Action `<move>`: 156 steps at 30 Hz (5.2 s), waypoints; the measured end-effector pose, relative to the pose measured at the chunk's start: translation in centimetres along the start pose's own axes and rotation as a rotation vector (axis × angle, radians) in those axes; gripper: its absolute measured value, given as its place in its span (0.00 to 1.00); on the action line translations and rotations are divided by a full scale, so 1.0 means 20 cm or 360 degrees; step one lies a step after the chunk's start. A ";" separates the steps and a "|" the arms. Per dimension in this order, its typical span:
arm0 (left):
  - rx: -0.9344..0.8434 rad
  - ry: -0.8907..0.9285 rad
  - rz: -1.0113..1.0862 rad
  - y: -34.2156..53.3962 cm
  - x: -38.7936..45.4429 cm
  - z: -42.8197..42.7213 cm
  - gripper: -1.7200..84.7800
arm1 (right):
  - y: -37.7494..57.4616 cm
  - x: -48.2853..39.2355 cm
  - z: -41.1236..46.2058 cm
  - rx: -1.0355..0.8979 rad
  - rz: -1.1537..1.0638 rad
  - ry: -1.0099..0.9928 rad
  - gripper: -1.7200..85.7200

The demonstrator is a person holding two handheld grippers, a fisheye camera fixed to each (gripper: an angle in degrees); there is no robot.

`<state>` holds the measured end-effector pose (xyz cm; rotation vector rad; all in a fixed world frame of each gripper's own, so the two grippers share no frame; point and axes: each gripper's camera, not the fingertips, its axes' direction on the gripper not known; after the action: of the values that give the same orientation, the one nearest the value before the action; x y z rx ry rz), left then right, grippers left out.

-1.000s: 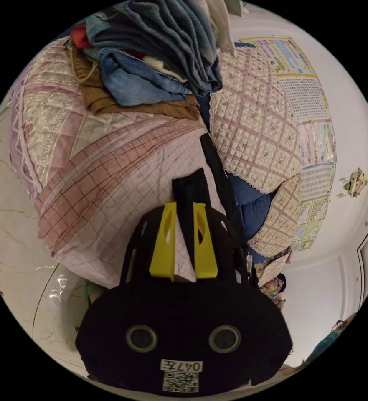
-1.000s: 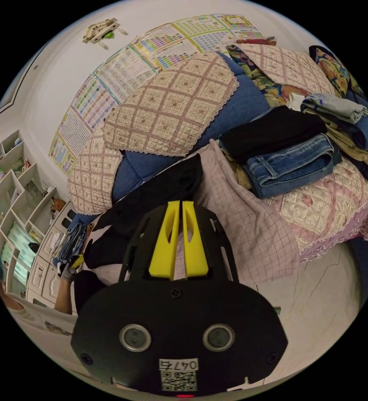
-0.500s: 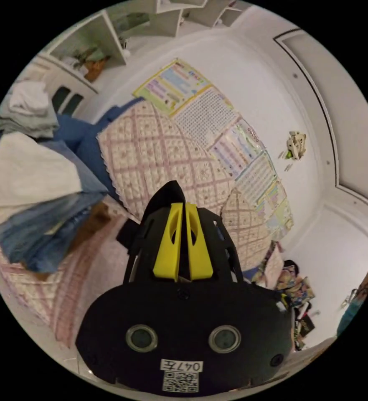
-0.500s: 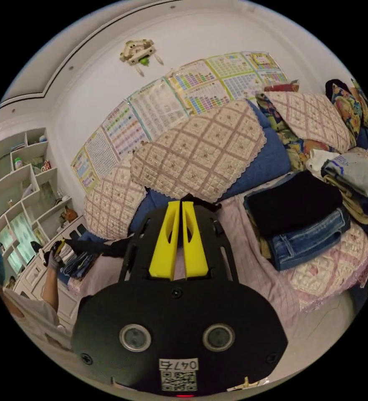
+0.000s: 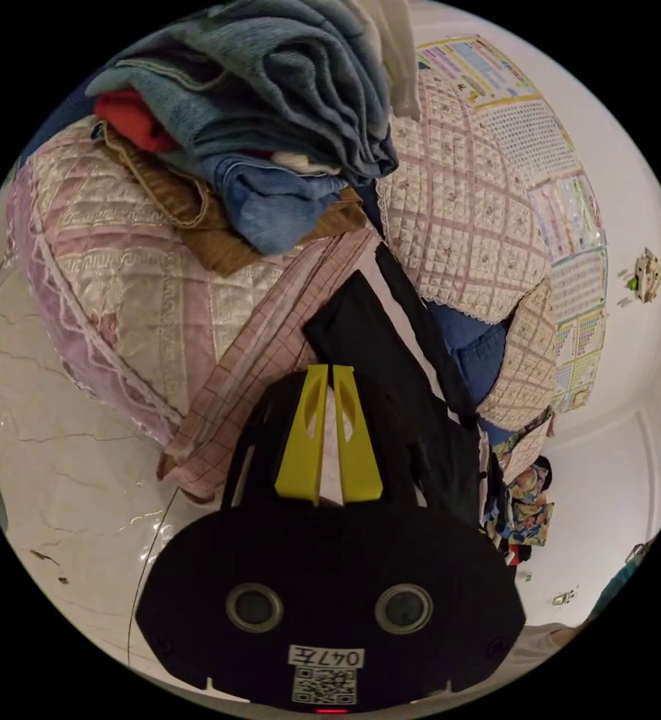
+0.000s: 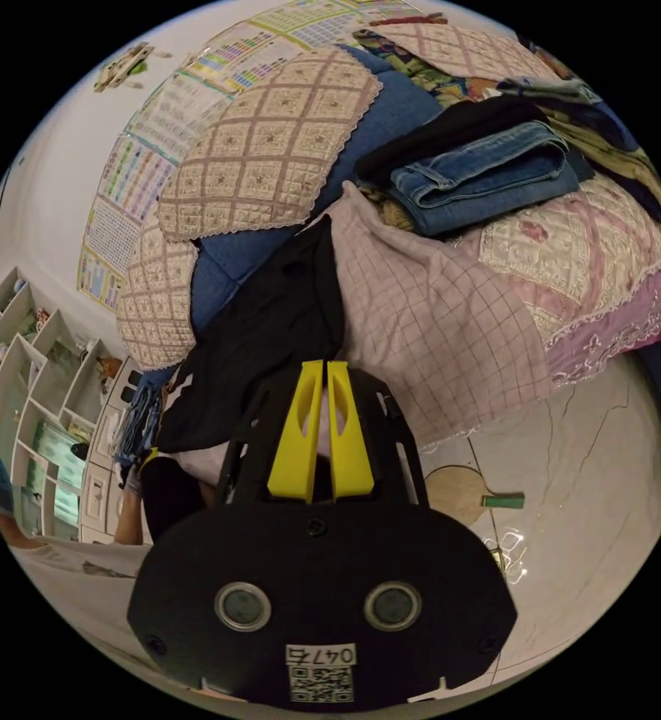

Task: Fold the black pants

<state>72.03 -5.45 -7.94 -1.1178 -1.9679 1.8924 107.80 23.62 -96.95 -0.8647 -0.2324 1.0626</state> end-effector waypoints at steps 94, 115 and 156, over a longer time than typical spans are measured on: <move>0.0012 -0.0217 -0.0291 -1.09 0.79 2.05 0.10 | -1.53 -1.00 1.97 -0.0509 -0.1144 0.0809 0.01; -0.0015 -0.0786 0.0342 -1.29 0.96 2.20 0.10 | -1.54 -0.94 1.88 -0.0413 -0.1106 0.0756 0.01; 0.0167 -0.0640 0.1053 0.86 1.73 1.06 0.01 | -0.28 -0.86 1.16 -0.0033 -0.0783 0.0640 0.01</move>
<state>41.46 -2.00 -39.58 -1.6015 -1.7701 2.6983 90.06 19.92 -73.76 -0.9579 -0.1075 0.4179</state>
